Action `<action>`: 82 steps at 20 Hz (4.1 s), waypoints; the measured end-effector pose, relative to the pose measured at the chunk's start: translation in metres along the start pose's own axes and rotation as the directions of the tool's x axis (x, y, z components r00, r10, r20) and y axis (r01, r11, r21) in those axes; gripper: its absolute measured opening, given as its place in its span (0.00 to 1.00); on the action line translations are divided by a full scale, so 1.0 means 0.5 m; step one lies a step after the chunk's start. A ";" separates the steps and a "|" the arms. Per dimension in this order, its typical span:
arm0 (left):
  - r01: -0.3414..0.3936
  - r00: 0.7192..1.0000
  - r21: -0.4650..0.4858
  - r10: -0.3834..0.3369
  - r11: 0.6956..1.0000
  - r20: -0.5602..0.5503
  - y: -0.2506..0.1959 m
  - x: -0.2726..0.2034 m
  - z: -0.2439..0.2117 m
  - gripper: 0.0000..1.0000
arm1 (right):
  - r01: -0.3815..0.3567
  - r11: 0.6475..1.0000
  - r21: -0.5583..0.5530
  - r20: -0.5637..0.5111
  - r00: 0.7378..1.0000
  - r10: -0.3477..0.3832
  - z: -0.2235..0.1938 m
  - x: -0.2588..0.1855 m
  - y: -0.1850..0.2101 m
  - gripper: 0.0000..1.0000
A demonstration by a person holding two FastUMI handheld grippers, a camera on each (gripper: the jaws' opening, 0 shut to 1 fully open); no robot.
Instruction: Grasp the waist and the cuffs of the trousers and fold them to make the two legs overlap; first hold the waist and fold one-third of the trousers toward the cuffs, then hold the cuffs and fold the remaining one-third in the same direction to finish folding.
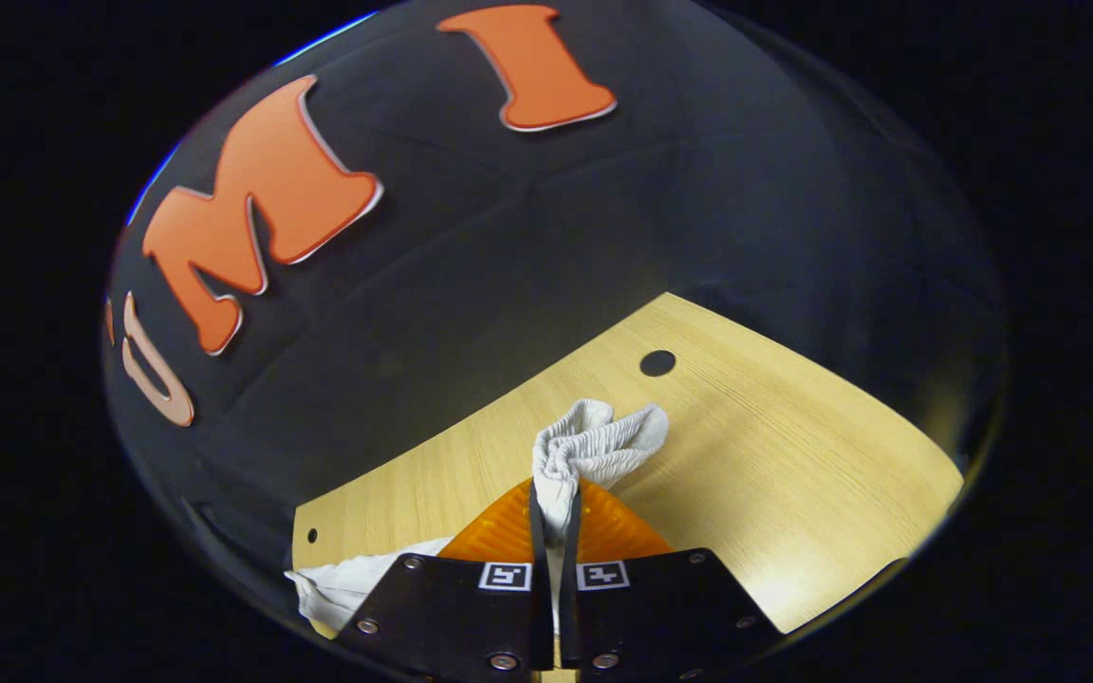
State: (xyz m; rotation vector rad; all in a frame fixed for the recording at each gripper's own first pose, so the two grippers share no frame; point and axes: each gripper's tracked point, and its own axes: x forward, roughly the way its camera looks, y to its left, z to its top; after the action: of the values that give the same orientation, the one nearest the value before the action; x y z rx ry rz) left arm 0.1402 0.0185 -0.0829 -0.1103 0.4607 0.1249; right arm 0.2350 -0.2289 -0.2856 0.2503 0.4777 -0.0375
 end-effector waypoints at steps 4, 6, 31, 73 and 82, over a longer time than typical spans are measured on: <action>0.016 1.000 -0.014 -0.016 1.000 -0.004 0.065 0.021 0.009 0.99 | -0.055 0.997 -0.050 0.001 0.998 0.055 -0.003 0.002 0.005 0.03; 0.014 1.000 -0.027 -0.014 1.000 -0.006 0.105 0.026 0.010 0.99 | -0.077 0.995 -0.059 -0.017 0.997 0.076 -0.007 0.002 0.003 0.03; -0.089 0.993 0.151 0.099 0.984 -0.057 0.409 0.090 -0.115 1.00 | -0.243 0.930 -0.277 -0.390 0.913 0.123 -0.032 -0.029 -0.012 0.14; -0.221 0.910 -0.724 -0.129 0.653 -0.394 0.359 0.384 -0.435 0.67 | -0.073 0.984 0.160 -0.389 0.912 0.131 0.070 -0.183 -0.277 0.99; -0.083 0.949 -0.618 -0.127 0.781 -0.288 0.284 0.349 -0.302 0.03 | -0.068 0.985 0.157 -0.400 0.908 0.126 0.078 -0.182 -0.348 0.98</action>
State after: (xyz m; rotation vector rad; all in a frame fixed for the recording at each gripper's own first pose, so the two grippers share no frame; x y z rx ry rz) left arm 0.2087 0.1548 -0.3065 -0.8088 0.7278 0.2374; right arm 0.1554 -0.4092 -0.2503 0.4235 0.8829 0.0819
